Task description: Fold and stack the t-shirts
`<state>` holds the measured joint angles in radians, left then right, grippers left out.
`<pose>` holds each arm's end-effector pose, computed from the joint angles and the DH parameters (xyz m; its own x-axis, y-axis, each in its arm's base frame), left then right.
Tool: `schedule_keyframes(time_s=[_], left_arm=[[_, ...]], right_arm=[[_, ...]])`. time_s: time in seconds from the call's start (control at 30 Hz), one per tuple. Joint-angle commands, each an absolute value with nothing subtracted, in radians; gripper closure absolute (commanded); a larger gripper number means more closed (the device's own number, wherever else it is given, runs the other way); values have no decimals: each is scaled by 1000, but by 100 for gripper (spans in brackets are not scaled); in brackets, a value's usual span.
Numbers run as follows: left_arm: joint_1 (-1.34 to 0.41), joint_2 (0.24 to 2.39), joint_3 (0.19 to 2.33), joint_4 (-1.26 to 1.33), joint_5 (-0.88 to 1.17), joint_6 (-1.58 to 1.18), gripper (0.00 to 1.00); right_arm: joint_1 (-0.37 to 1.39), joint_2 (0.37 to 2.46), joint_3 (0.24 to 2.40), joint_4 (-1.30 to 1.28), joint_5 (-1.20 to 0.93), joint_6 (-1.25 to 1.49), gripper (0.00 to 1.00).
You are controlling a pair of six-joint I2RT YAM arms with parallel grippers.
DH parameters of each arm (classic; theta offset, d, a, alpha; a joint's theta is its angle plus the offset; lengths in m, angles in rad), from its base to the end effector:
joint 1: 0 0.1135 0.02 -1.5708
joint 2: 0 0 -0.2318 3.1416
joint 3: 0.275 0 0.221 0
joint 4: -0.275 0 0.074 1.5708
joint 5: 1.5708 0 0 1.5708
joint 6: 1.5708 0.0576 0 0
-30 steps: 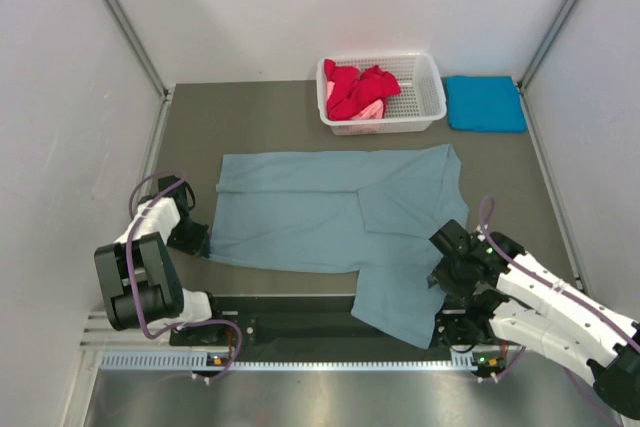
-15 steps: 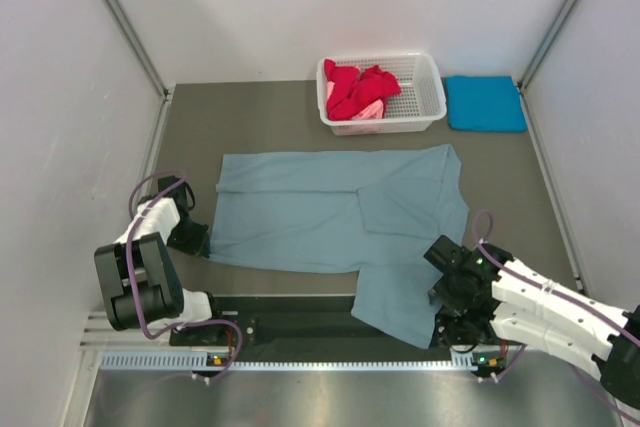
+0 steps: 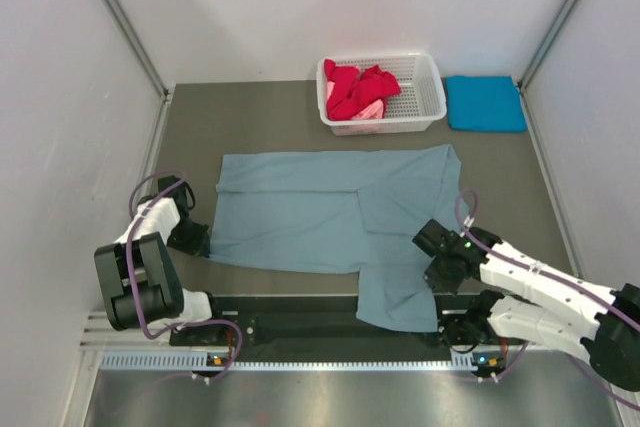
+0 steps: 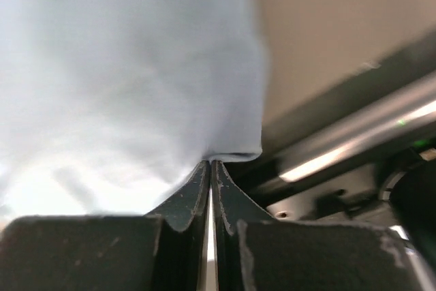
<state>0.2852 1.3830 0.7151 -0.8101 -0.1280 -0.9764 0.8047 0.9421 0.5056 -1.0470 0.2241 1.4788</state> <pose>0.1832 0.0614 0.1260 -0.2945 -0.9426 -0.1572 -0.9542 0.2991 -0.0056 0.0877 0.0727 0.1358 -0.7497 0.6211 -0.2285 0.6245 0.7782 0.0665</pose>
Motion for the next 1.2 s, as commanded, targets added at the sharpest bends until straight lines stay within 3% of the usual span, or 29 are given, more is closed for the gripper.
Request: schedule_keyframes(time_s=[0.0, 0.5, 0.83, 1.17], left_arm=[[287, 1364, 719, -738, -140, -962, 100], [287, 1207, 700, -877, -218, -979, 100], [287, 1186, 638, -864, -204, -989, 100], [287, 1186, 600, -887, -186, -1009, 100]], right_arm=[[792, 917, 616, -1066, 344, 1367, 100], [750, 612, 718, -1247, 331, 1304, 100], [750, 539, 854, -1471, 455, 1388, 100], [750, 434, 877, -1474, 535, 1434, 100]])
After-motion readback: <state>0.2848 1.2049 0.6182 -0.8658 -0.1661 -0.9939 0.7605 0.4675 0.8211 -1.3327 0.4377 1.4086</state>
